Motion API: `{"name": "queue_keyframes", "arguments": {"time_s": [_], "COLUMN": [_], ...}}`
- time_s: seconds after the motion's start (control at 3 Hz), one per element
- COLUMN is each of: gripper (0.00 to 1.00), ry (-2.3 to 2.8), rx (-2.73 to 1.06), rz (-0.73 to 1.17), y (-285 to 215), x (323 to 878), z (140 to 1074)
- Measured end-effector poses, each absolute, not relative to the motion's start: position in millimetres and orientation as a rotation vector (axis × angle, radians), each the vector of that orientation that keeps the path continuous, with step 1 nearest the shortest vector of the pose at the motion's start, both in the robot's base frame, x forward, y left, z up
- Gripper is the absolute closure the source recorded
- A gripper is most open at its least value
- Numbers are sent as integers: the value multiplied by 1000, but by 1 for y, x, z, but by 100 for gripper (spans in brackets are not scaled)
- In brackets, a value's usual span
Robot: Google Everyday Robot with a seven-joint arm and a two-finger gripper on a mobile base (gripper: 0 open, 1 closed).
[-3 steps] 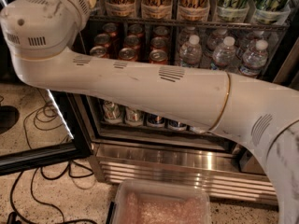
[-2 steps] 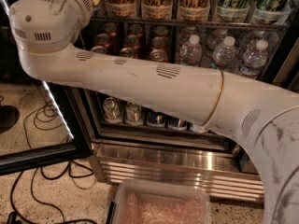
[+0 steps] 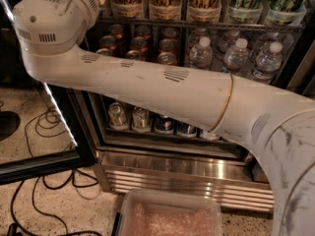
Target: Pick redbull can from top shelf of fridge
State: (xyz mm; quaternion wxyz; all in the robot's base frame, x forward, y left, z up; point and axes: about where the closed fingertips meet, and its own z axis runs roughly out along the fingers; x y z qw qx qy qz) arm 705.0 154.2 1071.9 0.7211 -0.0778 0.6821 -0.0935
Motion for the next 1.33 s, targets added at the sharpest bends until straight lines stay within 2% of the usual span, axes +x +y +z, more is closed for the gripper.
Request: {"name": "queue_keyframes", "arguments": {"time_s": [0.33, 0.67, 1.33], "gripper": [84, 100, 100], "ry": [1507, 1507, 1459], "rx": [-172, -172, -152], "rz": [-207, -207, -213], "y": [154, 154, 141], "x": [705, 705, 704], "z": [1072, 1072, 1097]}}
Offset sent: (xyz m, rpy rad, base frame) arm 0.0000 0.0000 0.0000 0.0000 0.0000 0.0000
